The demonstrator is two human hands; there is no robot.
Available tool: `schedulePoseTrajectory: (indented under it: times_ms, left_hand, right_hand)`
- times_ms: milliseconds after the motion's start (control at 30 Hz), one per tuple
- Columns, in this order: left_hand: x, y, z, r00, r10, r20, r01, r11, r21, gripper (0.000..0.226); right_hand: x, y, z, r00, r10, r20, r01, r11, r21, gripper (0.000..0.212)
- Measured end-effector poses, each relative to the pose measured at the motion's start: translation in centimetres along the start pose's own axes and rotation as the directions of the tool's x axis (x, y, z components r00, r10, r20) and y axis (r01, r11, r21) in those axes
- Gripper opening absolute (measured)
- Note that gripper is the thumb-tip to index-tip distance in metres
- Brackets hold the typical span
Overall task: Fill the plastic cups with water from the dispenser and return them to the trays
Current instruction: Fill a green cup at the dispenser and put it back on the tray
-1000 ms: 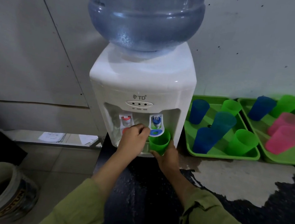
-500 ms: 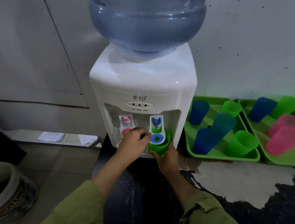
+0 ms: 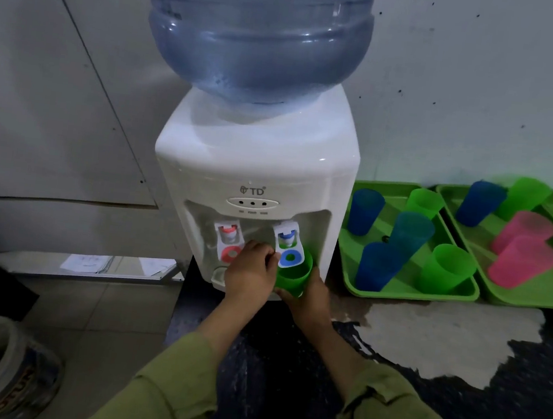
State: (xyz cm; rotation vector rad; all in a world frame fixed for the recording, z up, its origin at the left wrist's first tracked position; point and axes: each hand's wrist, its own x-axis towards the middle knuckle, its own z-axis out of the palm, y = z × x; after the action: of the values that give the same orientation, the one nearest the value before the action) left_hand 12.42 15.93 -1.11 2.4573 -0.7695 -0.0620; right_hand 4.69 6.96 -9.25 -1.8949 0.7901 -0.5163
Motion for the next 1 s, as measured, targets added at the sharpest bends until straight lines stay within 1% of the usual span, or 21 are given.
schedulePoseTrajectory:
  times_ms: [67,200,233,367,467,600,700,800,900,1000]
  left_hand:
    - [-0.3,-0.3,0.0,1.000,0.020,-0.022,-0.020,0.999,-0.028,0.023]
    - [-1.9,-1.0,0.4,0.990,0.038,-0.138,-0.065,0.978,-0.198,0.018]
    - [-2.3,-1.3,0.6,0.989,0.029,-0.147,-0.061,0.974,-0.218,0.017]
    - [-3.8,-2.3,1.5,0.995,-0.050,-0.084,0.027,0.967,-0.253,0.017]
    - [-4.8,-2.3,2.4,0.996,-0.075,-0.047,0.060,0.962,-0.268,0.017]
    - [-6.0,-2.0,3.9,0.997,-0.071,-0.025,0.062,0.960,-0.273,0.019]
    - [-6.8,-1.0,5.2,0.999,-0.052,0.006,0.052,0.961,-0.270,0.018]
    - [-7.4,0.9,7.1,0.999,-0.019,0.040,0.028,0.967,-0.253,0.016]
    - [-7.5,2.8,8.7,0.995,-0.023,0.093,0.046,0.965,-0.260,0.011]
    - [-8.0,6.3,11.1,0.995,-0.005,0.100,0.033,0.960,-0.280,0.006]
  right_hand:
    - [-0.1,0.0,-0.1,1.000,0.012,0.005,-0.012,1.000,0.004,0.070]
    - [-0.7,0.3,-0.5,1.000,0.028,-0.009,-0.028,0.999,-0.023,0.066]
    - [-0.9,0.4,-0.6,0.999,0.031,-0.015,-0.032,0.999,-0.033,0.065]
    - [-1.8,1.0,-1.3,0.999,0.042,-0.033,-0.043,0.998,-0.034,0.059]
    - [-2.3,1.6,-2.2,0.998,0.060,-0.018,-0.062,0.992,-0.106,0.056]
    - [-3.0,2.8,-3.8,0.994,0.107,-0.005,-0.107,0.981,-0.161,0.064]
    - [-3.8,4.2,-6.2,0.996,0.089,-0.013,-0.090,0.985,-0.145,0.070]
    - [-4.4,5.8,-9.7,0.995,0.092,-0.045,-0.096,0.990,-0.104,0.066]
    - [-4.6,7.0,-12.7,0.996,0.069,-0.051,-0.072,0.996,-0.060,0.061]
    - [-4.6,9.1,-17.3,0.997,0.061,-0.052,-0.065,0.995,-0.078,0.060]
